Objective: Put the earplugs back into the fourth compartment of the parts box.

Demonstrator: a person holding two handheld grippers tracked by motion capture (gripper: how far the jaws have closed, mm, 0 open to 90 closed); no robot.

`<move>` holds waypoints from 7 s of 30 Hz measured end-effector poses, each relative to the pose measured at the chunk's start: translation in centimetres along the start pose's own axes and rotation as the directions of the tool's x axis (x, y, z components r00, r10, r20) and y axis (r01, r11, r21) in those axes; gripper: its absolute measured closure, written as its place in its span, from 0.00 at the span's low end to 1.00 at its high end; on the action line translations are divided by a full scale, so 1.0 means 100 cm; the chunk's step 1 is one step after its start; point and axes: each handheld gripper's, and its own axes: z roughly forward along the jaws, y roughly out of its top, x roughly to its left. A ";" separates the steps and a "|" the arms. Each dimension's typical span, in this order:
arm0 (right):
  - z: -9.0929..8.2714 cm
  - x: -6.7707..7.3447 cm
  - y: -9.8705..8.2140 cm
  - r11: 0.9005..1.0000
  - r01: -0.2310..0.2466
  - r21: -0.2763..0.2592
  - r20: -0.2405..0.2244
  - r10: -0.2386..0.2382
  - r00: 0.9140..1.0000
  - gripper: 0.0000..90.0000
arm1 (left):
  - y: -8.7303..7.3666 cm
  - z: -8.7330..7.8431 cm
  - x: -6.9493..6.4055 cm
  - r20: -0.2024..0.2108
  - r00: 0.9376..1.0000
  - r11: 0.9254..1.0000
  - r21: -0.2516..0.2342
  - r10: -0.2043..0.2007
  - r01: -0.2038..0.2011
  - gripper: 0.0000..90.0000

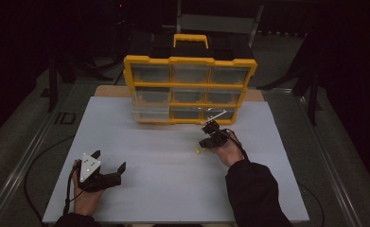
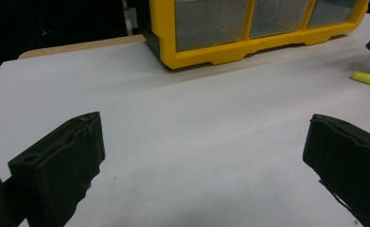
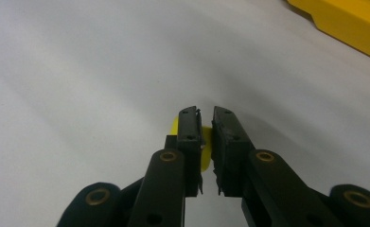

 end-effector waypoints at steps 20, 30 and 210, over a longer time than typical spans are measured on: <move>-0.014 0.005 0.003 0.999 0.017 -0.029 -0.002 -0.018 1.000 0.91 | 0.000 0.000 0.000 0.001 1.000 1.000 0.002 0.004 -0.004 0.01; -0.032 0.016 0.020 0.996 0.061 -0.065 0.000 -0.061 0.998 0.91 | 0.000 0.000 0.000 0.002 1.000 1.000 -0.001 0.002 -0.002 0.01; -0.091 0.078 0.136 0.921 0.182 -0.344 0.010 -0.190 0.982 0.10 | 0.000 -0.001 0.001 0.003 1.000 1.000 -0.017 0.008 -0.008 0.01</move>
